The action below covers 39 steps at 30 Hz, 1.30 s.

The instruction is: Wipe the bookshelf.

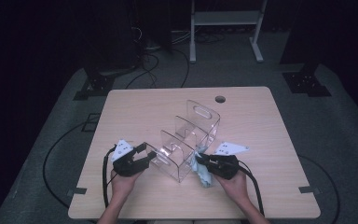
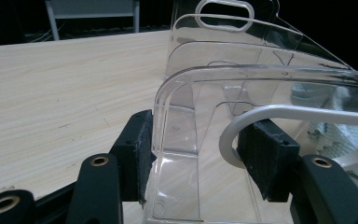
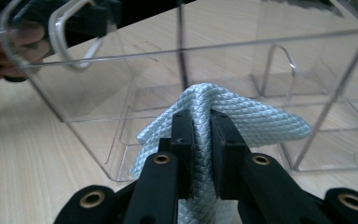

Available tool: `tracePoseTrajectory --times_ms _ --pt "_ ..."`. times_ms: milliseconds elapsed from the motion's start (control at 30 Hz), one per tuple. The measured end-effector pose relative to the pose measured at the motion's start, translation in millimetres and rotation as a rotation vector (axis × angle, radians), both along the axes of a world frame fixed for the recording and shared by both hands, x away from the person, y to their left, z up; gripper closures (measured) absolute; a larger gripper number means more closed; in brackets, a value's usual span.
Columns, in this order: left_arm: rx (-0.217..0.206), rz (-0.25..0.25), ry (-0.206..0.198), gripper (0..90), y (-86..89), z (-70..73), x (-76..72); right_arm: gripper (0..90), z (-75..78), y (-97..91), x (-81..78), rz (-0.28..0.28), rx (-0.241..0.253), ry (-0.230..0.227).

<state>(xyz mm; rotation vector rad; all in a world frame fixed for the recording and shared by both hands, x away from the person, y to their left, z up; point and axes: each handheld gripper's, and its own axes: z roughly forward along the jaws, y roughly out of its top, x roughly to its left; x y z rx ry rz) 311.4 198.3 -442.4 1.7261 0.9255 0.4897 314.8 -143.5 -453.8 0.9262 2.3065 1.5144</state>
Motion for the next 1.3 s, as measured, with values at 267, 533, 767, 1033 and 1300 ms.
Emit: tracePoseTrajectory --times_ms 267,533,767,1033,1300 --pt "0.003 0.008 -0.002 45.6 0.8 -0.2 0.1 80.1 -2.2 17.0 -17.2 0.061 0.010 0.000" --pt "0.000 0.008 -0.002 45.6 0.0 -0.3 -0.1 80.2 -2.3 6.2 -5.9 0.000 0.005 -0.007" --pt "0.003 0.016 -0.004 45.6 1.6 -0.3 0.2 80.1 -2.1 28.3 -28.7 0.093 0.002 -0.030" --pt "0.001 0.011 -0.003 45.6 0.4 -0.3 0.1 80.2 -1.2 17.6 -19.6 0.041 0.009 -0.021" --pt "-0.001 0.014 -0.002 45.6 2.3 -0.3 0.1 80.3 2.6 40.4 -41.9 0.148 0.002 -0.043"
